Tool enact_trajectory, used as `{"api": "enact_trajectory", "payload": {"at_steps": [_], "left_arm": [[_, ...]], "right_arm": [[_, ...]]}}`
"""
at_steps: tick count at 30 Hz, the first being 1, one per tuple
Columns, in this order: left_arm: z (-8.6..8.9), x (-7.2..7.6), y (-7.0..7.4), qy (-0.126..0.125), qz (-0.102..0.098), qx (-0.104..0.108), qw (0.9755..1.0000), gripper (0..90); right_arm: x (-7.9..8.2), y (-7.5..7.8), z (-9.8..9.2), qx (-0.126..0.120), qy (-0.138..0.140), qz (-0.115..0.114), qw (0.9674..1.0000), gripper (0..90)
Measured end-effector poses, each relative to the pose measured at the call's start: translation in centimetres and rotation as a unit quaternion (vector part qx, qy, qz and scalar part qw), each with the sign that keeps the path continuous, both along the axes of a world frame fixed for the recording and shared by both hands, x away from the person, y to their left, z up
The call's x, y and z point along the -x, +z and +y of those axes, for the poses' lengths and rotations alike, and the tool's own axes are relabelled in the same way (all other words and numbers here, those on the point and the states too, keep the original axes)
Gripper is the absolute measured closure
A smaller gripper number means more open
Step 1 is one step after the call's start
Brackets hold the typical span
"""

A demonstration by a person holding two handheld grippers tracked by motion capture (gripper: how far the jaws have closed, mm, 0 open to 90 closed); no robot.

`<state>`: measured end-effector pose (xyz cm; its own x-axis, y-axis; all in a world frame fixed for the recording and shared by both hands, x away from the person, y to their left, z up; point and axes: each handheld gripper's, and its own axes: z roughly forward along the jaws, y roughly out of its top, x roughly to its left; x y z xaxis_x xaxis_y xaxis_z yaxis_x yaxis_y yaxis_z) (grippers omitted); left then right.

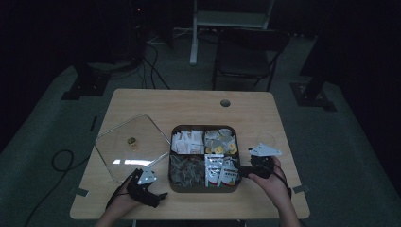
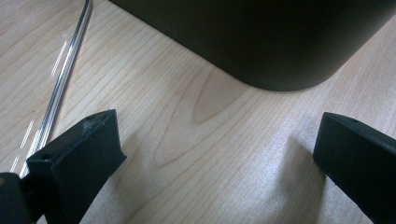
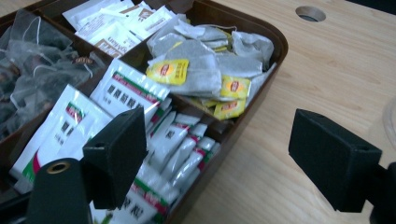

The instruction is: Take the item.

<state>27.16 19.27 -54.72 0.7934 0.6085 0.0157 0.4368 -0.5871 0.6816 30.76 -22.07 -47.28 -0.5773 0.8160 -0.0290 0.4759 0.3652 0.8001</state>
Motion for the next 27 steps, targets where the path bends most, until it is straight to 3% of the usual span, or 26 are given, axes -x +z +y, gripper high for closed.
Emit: {"api": "enact_trajectory", "payload": {"at_steps": [10,17,27], "left_arm": [[0.0,0.0,0.0,0.0,0.0,0.001,1.0,1.6],[0.0,0.0,0.0,0.0,-0.002,0.0,1.0,1.6],[0.0,0.0,0.0,0.0,0.0,0.0,1.0,1.5]], "right_arm": [[-2.3,0.2,1.5,0.001,0.009,0.005,0.9999,23.5],[-3.8,-0.1,2.5,0.006,0.015,0.009,0.9998,31.6],[-5.8,-0.7,3.4,-0.001,0.02,0.018,0.9996,33.2]]}}
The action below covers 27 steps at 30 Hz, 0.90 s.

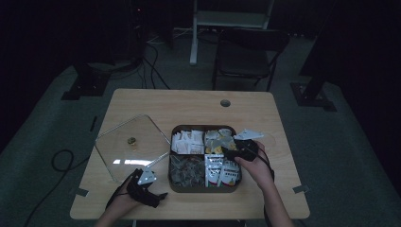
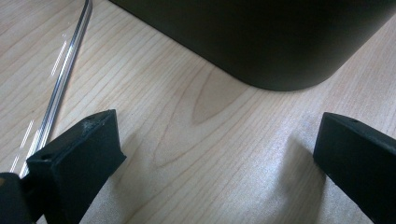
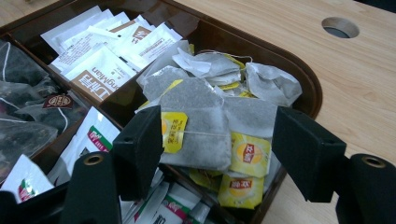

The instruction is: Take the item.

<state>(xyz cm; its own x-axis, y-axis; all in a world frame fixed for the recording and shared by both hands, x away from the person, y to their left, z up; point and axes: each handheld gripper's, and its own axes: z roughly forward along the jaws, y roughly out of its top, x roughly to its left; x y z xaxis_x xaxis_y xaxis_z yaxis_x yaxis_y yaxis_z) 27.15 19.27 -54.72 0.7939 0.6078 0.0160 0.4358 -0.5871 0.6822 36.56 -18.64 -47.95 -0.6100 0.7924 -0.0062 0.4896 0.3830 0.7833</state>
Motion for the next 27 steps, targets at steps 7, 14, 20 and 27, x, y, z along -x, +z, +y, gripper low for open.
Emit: {"api": "enact_trajectory", "payload": {"at_steps": [7,14,20,27], "left_arm": [[0.0,0.0,0.0,0.0,0.0,0.0,1.0,1.6],[0.0,0.0,0.0,0.0,0.0,0.0,1.0,1.5],[0.0,0.0,0.0,0.0,0.0,0.0,1.0,1.5],[0.0,0.0,0.0,0.0,0.0,0.0,1.0,1.5]], "right_arm": [[-0.9,-0.8,0.4,-0.007,0.007,0.009,0.9999,35.3],[-1.4,-1.5,0.7,-0.004,0.017,0.023,0.9996,39.5],[-1.6,-1.7,0.5,-0.02,0.021,0.033,0.999,44.2],[-1.6,-2.1,0.3,-0.058,0.04,0.068,0.9952,58.2]]}}
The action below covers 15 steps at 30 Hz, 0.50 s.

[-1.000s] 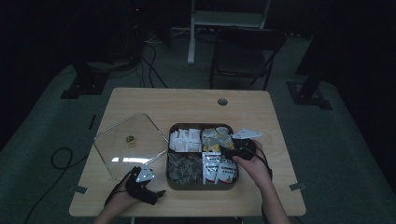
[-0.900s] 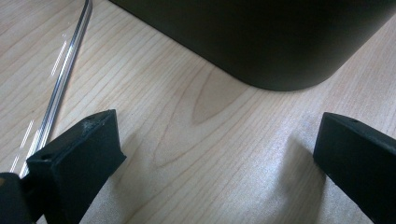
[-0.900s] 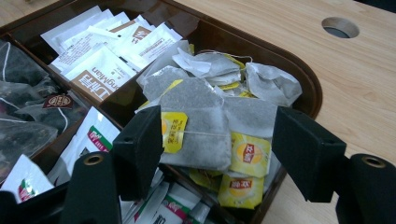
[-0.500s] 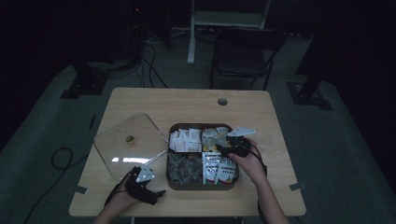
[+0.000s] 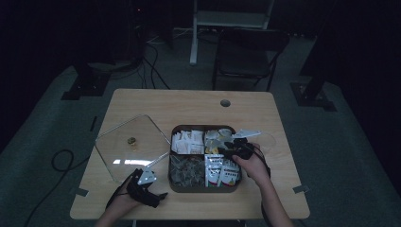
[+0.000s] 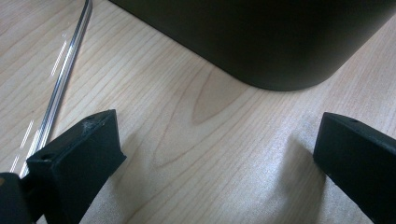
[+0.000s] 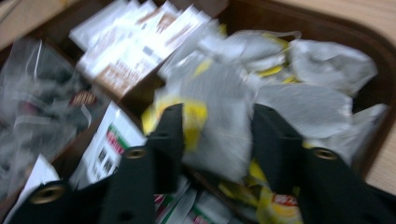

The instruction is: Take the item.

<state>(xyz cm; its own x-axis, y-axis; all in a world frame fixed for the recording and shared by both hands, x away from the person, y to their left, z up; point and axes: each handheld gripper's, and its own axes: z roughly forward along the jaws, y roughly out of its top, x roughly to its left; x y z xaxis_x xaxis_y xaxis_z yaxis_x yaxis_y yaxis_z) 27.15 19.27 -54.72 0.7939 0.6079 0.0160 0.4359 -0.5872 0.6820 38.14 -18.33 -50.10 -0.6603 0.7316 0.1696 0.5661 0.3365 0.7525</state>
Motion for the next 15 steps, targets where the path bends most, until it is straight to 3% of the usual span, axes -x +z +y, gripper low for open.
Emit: {"api": "enact_trajectory", "payload": {"at_steps": [3,7,9,12,15], "left_arm": [[0.0,0.0,0.0,0.0,0.0,0.0,1.0,1.6],[0.0,0.0,0.0,0.0,0.0,0.0,1.0,1.6],[0.0,0.0,0.0,0.0,0.0,0.0,1.0,1.6],[0.0,0.0,0.0,0.0,0.0,0.0,1.0,1.6],[0.0,0.0,0.0,0.0,0.0,0.0,1.0,1.6]], "right_arm": [[0.31,-0.08,0.25,0.011,0.011,-0.009,0.9998,66.1],[0.47,-0.16,0.27,0.016,0.005,-0.02,0.9997,62.8],[0.38,-0.17,0.15,0.003,-0.001,-0.004,1.0,62.6],[0.2,-0.13,0.09,0.007,0.01,0.0,0.9999,75.8],[0.21,-0.02,0.03,0.011,0.019,0.003,0.9997,83.0]]}}
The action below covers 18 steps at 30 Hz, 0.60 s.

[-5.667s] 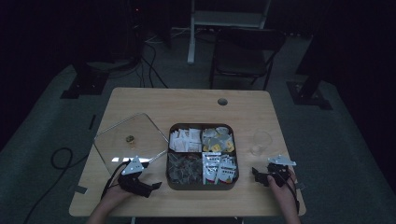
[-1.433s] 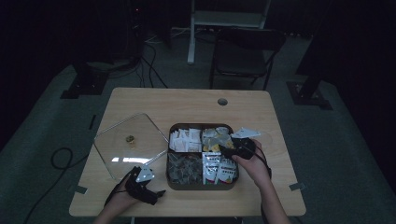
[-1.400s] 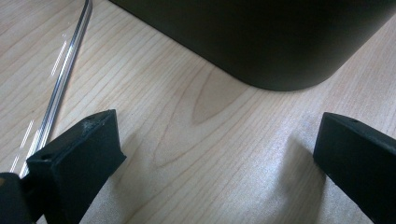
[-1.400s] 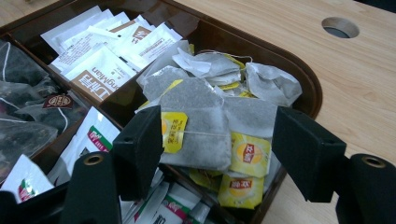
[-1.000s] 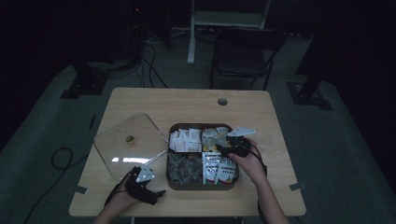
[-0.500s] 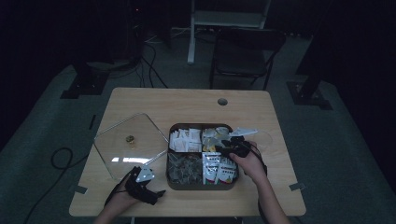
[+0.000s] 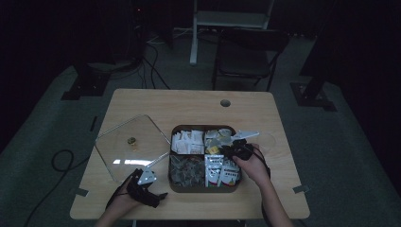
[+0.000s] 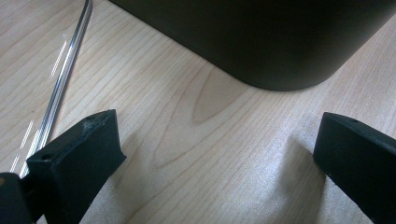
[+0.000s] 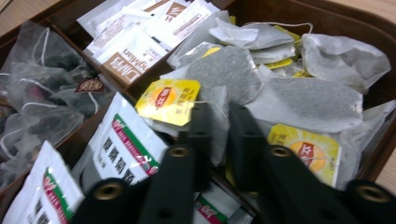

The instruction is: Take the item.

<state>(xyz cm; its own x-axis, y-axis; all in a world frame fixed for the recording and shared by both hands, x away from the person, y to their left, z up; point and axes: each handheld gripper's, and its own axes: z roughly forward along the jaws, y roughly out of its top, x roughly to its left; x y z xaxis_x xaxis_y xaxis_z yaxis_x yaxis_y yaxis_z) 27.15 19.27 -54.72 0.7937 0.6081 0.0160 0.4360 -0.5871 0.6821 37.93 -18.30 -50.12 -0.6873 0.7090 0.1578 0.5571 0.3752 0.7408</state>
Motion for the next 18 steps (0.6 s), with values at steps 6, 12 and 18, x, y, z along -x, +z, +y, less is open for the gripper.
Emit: {"api": "enact_trajectory", "payload": {"at_steps": [6,12,18], "left_arm": [[0.0,0.0,0.0,0.0,0.0,0.0,1.0,1.6],[0.0,0.0,0.0,0.0,0.0,0.0,1.0,1.6],[0.0,0.0,0.0,0.0,0.0,0.0,1.0,1.6]], "right_arm": [[0.3,0.5,0.1,0.002,0.001,-0.009,1.0,87.3],[0.6,1.6,0.1,0.0,-0.008,-0.031,0.9995,87.8],[1.1,2.9,0.1,0.002,-0.016,-0.047,0.9988,88.1]]}}
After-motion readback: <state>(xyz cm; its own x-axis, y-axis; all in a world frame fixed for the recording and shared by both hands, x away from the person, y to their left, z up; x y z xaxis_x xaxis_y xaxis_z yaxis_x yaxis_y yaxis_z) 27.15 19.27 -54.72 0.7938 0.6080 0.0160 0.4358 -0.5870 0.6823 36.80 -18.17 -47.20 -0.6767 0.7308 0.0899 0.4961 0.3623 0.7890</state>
